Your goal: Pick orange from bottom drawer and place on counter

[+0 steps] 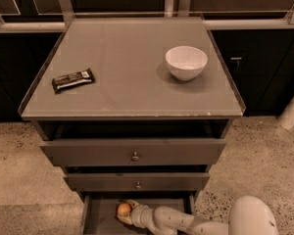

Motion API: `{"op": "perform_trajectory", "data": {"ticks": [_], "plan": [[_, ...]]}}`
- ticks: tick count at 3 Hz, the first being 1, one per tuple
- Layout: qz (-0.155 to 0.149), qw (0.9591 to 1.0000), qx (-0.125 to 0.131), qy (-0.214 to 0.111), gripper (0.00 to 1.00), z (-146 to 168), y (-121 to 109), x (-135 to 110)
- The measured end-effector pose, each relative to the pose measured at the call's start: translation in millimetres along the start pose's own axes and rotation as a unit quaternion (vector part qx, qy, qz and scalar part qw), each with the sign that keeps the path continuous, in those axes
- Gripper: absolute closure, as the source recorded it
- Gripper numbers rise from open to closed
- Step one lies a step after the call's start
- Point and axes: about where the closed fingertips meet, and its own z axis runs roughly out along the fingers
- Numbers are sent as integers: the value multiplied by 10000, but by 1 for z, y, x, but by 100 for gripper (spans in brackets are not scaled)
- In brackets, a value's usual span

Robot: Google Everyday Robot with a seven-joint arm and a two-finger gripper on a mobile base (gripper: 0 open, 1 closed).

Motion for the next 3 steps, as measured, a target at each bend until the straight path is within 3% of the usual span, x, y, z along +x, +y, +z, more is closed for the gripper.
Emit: {"op": "perform_trajectory", "data": {"ticks": [1,2,3], "plan": [[114,9994,-244,-217,100,-32,-20,-7],[346,9964,-663,-409,100,-91,-24,-13],[570,9906,-1207,-314,100,-158,-8,-15]]}}
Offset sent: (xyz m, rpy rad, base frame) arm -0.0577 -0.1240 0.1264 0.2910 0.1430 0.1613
